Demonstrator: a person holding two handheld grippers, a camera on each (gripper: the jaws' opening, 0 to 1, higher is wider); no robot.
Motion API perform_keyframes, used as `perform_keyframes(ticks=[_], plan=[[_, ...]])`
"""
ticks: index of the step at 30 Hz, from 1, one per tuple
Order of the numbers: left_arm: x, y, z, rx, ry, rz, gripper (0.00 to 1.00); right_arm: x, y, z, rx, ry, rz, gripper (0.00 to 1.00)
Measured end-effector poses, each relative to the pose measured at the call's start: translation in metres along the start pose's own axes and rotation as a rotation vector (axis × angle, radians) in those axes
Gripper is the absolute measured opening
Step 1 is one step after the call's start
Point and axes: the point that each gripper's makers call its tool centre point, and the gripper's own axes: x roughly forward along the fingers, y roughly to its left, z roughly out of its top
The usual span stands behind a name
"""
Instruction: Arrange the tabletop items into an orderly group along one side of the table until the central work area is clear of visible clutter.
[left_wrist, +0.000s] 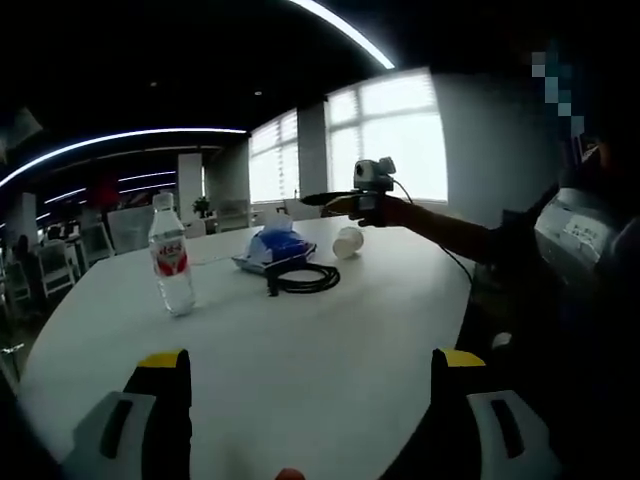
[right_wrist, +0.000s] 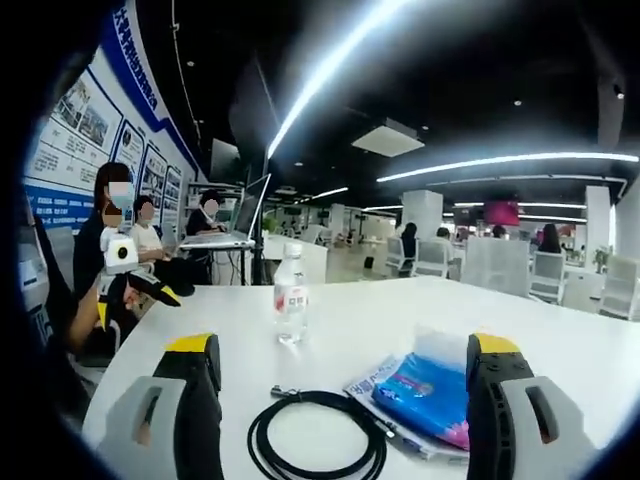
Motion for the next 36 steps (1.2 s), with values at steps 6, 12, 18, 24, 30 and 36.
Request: perform_keyframes(ticks=[6, 12, 18, 24, 30, 36], plan=[[0.003, -0.003, 0.0, 0.004, 0.0, -0.005, 1.0, -0.025, -0.009, -0.009, 0.006, 0.021, -0.04, 1.0], [0.007, -0.003, -0.001, 0.005, 0.002, -0.008, 1.0, -0.052, -0.013, -0.019, -0.006, 0.058, -0.074, 1.0], [0.008, -0.004, -0.003, 0.01, 0.011, -0.014, 1.0, -0.084, -0.03, -0.028, -0.016, 0.085, -0.126, 1.0], [0.007, -0.004, 0.0, 0.014, 0.007, -0.014, 1.0, -0.106, -0.043, -0.04, 0.006, 0.111, -0.165, 1.0], [0.007, -0.007, -0.002, 0.013, 0.008, -0.012, 1.0, -0.126, -0.056, -0.054, 0.022, 0.135, -0.2, 1.0], [0.007, -0.007, -0.004, 0.014, 0.014, -0.013, 1.0, -0.14, -0.068, -0.07, 0.04, 0.162, -0.23, 0.99]])
